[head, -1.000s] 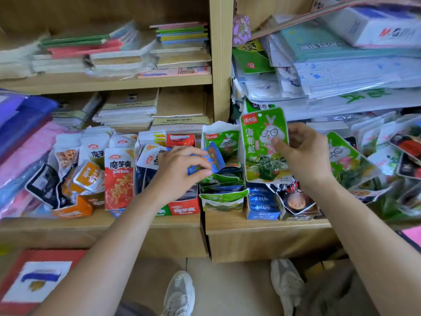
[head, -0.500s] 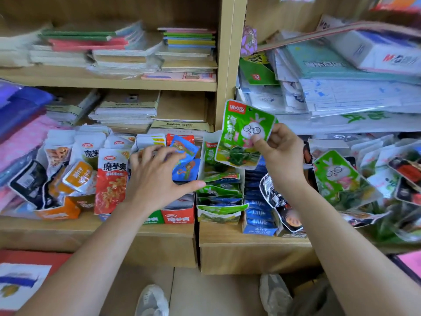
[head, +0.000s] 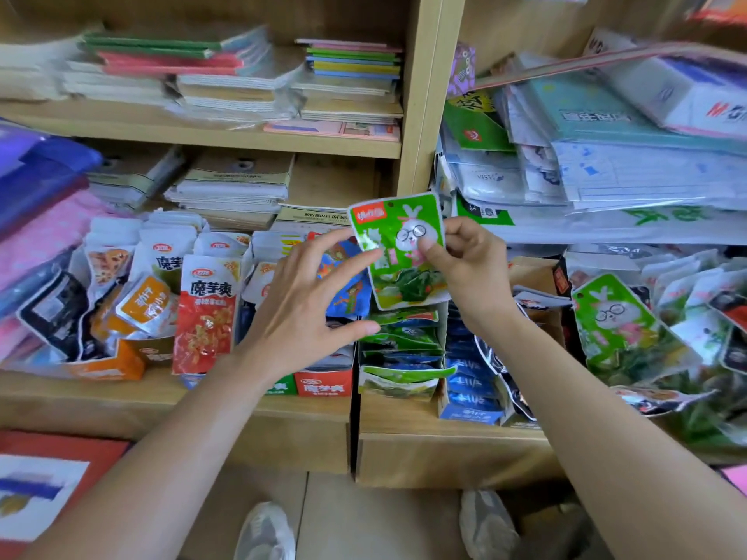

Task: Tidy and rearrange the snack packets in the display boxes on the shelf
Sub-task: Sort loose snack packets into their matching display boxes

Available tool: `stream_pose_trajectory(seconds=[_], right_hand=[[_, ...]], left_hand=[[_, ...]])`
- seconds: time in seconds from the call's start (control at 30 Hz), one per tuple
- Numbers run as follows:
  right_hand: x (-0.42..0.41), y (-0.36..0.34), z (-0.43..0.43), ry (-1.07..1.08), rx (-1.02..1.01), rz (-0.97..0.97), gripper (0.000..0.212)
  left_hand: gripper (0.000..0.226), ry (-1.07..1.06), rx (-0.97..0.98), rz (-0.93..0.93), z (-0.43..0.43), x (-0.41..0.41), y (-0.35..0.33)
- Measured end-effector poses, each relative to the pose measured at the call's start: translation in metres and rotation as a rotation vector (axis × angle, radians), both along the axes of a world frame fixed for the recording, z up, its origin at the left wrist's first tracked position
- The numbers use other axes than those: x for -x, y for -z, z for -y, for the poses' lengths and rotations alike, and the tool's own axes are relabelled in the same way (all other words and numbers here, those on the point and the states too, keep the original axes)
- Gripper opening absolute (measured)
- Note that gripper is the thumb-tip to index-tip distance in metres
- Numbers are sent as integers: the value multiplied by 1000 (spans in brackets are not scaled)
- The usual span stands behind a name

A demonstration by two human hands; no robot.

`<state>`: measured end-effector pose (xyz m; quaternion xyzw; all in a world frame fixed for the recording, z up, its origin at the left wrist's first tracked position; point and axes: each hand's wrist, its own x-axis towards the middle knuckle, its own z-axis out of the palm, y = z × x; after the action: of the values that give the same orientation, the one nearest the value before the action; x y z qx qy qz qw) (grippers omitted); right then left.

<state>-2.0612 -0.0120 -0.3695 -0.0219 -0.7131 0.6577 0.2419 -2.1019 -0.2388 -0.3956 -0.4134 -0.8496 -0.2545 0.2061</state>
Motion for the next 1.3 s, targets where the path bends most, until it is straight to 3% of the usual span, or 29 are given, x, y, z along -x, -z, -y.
stream_pose_trajectory(seconds=[0.1, 0.17, 0.33, 0.4, 0.47, 0.57, 0.63, 0.77, 0.93, 1.07, 1.3], right_hand=[[6, 2, -1, -37, -14, -13, 5], [8, 8, -4, -51, -141, 60, 8], [1, 16, -25, 93, -920, 155, 13], [-6, 13, -28, 63, -907, 181, 26], [-14, 9, -30, 28, -787, 189, 34], [-28, 5, -32, 32, -680, 166, 29], [-36, 3, -32, 63, -643, 142, 23], [-47, 1, -31, 55, -681, 90, 12], [-48, 20, -32, -75, -940, 171, 20], [-47, 28, -30, -166, -1108, 131, 21], [-25, 40, -22, -1, -1366, 57, 26]], left_hand=[[86, -21, -28, 60, -5, -1, 2], [102, -74, -35, 125, -9, 1, 2], [127, -47, 90, 126, -17, 9, 2], [122, -32, 129, 77, -19, 12, 4], [102, 0, 120, 16, -21, 16, 9], [56, 26, 57, -90, -26, 23, 15], [41, 14, 2, -93, -31, 27, 16], [29, -17, -106, 27, -39, 30, 8], [15, -15, -191, 207, -43, 37, 4], [12, -25, -236, 139, -46, 35, 0], [11, -131, -264, 67, -53, 44, -2]])
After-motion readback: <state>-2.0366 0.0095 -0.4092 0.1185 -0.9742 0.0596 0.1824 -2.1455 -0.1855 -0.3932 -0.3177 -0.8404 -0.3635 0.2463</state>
